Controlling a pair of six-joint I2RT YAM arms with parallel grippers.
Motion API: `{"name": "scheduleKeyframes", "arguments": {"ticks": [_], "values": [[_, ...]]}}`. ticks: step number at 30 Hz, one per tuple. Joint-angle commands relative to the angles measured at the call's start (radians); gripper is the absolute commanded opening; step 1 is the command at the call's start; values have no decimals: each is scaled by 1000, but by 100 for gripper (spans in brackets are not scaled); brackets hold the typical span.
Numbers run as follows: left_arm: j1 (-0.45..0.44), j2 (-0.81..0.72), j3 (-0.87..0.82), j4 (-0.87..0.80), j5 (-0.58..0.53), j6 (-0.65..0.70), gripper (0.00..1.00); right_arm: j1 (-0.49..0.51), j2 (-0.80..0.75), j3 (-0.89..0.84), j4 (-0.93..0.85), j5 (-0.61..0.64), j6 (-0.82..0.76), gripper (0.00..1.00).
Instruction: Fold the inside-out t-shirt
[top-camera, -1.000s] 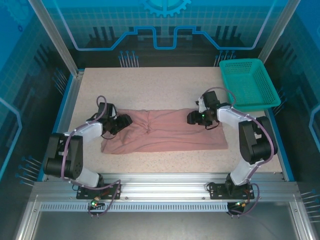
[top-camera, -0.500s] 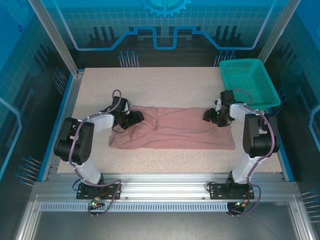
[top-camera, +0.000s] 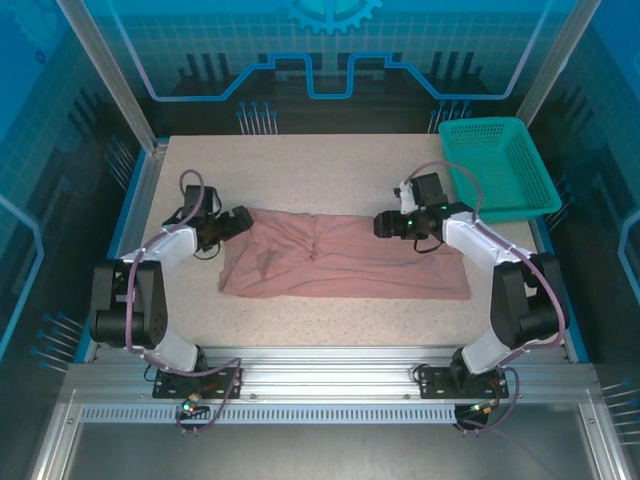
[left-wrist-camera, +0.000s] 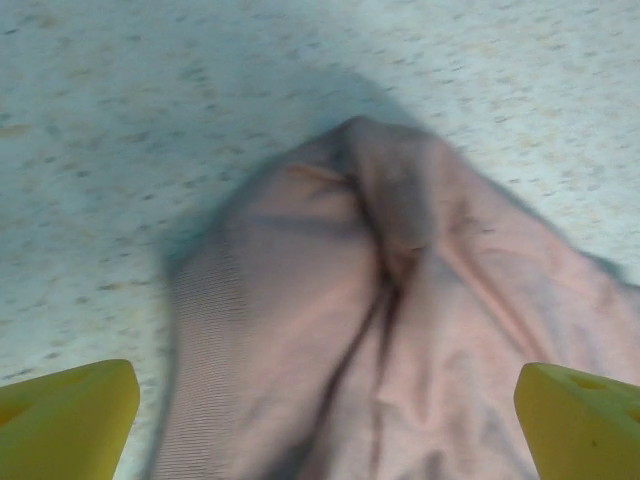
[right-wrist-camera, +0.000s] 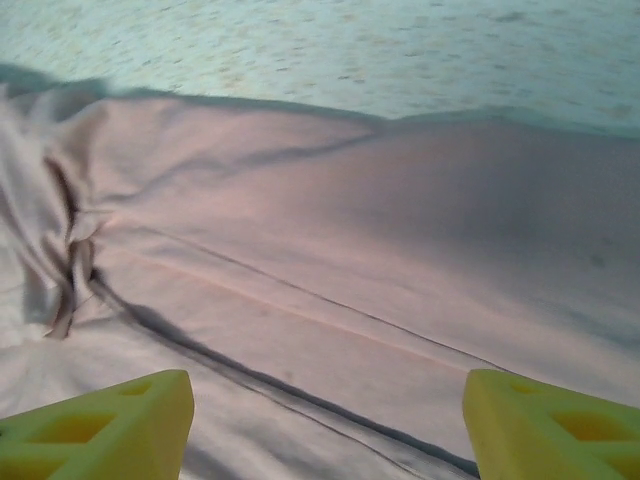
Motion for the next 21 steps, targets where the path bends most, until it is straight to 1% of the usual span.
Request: {"name": "scheduleKeyframes", "arguments": {"ticks": [1, 3, 9, 13, 16, 21], "values": [[-8, 44, 15, -66, 7, 33, 99, 20, 12, 34, 9, 1, -21, 76], [-8, 85, 45, -94, -16, 41, 99, 28, 15, 35, 10, -7, -17, 77], [-12, 188, 99, -137, 59, 34, 99, 30, 4, 14, 21, -14, 0, 77], [-48, 203, 103, -136, 118, 50, 98, 31, 1, 2, 21, -9, 7, 77], [-84, 196, 95, -128, 162, 54, 96, 30, 8, 4, 12, 1, 7, 77], [-123, 183, 93, -114, 175, 55, 93, 31, 29, 4, 14, -4, 16, 76]]}}
